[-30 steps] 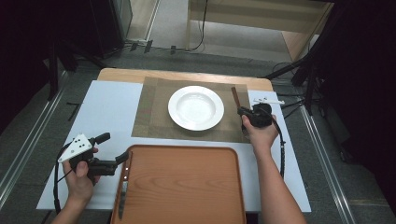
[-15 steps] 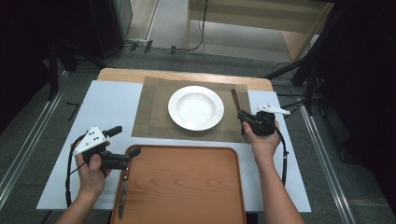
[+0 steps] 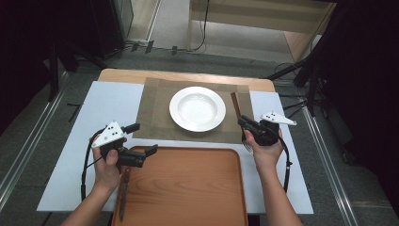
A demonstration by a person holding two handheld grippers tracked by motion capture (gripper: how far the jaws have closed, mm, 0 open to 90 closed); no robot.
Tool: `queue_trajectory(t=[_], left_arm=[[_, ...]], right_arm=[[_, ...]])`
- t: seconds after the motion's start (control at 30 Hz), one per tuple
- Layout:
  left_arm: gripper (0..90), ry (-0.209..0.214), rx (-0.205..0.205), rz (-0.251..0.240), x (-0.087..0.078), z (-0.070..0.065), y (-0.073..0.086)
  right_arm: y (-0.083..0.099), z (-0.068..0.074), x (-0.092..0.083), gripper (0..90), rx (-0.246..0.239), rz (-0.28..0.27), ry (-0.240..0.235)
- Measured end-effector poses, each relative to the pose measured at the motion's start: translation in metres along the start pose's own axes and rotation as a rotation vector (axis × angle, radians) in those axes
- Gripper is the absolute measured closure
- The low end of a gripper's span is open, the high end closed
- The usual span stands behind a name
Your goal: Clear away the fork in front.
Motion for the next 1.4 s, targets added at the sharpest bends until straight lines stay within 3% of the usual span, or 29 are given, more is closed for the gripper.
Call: queue_trajectory(t=[0.37, 0.67, 0.8, 1.4], left_arm=[[0.0, 0.047, -0.012, -0.007, 0.019, -0.008, -0.008], [0.0, 0.082, 0.003, -0.017, 0.034, -0.017, -0.019], [0.0, 0.1, 0.009, -0.013, 0.041, -0.022, -0.023], [0.0, 0.175, -0.023, -0.026, 0.069, -0.042, -0.033]], right_arm=[[0.016, 0.02, -0.013, 77.4, -0.025, -0.007, -0.056], [0.027, 0.036, -0.021, 77.4, -0.047, -0.02, -0.104], [0.035, 0.042, -0.022, 77.4, -0.079, -0.017, -0.116], [0.054, 0.065, -0.029, 77.4, -0.111, -0.015, -0.181]])
Point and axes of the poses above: each handheld gripper's, and its own axes: x roughly forward along the jaws, y roughly out of its underside, z roughly to its left, the point moved 5 cm from there along x, roughly forward along the jaws, and after that the axes turned 15 degrees about x, right-handed, at the moved point
